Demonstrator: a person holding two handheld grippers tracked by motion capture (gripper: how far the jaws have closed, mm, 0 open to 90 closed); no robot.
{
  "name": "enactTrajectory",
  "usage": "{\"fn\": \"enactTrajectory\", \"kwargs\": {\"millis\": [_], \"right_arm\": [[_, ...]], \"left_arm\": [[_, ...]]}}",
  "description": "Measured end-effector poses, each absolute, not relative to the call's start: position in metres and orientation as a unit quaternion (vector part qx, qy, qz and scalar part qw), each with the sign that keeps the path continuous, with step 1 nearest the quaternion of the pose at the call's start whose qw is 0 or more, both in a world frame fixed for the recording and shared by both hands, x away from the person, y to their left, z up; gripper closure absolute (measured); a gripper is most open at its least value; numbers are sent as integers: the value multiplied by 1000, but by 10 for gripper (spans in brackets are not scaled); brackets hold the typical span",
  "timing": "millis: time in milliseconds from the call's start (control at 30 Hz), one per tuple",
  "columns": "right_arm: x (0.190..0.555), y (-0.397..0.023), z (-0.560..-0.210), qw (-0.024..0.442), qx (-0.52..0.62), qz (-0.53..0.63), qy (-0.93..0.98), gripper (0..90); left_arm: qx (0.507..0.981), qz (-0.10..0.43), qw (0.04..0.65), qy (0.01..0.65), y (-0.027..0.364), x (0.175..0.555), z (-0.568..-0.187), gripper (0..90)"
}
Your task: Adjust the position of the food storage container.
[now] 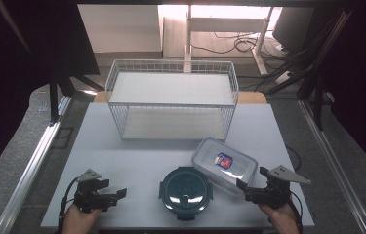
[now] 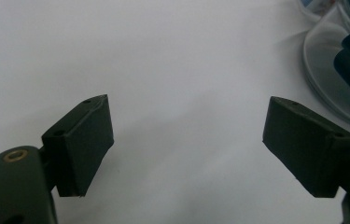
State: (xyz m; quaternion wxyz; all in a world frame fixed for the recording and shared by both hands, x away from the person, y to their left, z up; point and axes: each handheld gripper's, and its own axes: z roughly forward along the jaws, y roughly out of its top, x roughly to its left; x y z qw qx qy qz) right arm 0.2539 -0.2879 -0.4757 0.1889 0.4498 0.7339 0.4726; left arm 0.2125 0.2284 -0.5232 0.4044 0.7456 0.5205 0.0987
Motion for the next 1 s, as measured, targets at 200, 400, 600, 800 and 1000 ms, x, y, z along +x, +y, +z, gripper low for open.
{"fn": "enactTrajectory", "kwargs": {"millis": [200,400,600,800,1000], "right_arm": [[253,-286,-477,180,432,465,752,107],[254,-288,-477,193,441,468,741,116],[253,-286,-476,184,437,457,752,45],[250,-282,-472,192,431,439,764,112],[238,-268,-460,183,379,438,794,517]], "left_arm": [[782,154,382,468,210,206,-518,124],[789,121,389,460,209,209,-522,99],[798,115,398,439,206,208,-522,53],[797,126,401,434,205,207,-521,112],[795,131,419,420,202,205,-520,147]]}}
